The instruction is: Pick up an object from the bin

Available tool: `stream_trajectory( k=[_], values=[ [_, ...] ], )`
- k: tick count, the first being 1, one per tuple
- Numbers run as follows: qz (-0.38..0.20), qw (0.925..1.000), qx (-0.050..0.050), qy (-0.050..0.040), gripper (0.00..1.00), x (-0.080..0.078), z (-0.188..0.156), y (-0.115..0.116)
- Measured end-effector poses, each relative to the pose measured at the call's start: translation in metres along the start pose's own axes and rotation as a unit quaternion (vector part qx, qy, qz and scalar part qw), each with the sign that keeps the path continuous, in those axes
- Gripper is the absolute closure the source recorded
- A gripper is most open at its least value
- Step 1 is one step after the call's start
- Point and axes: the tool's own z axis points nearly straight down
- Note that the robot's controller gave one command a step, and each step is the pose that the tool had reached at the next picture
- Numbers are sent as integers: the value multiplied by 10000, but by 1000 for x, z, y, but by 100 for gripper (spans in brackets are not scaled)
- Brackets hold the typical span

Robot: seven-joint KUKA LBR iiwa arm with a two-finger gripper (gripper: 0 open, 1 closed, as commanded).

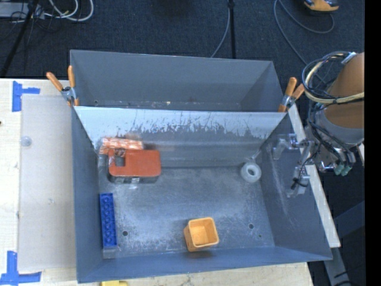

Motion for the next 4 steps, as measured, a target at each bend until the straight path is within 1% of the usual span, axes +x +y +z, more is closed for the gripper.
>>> stream_trajectory(
  k=[1, 2, 3, 4],
  values=[
    [-1, 10000, 0, 0, 0, 0, 0, 0],
    [351, 9994, 4, 1, 0, -40, -26, 49],
    [605, 9982, -17, -42, 0, -54, -28, 81],
    [973, 9953, 11, -8, 0, -23, 15, 111]
  ],
)
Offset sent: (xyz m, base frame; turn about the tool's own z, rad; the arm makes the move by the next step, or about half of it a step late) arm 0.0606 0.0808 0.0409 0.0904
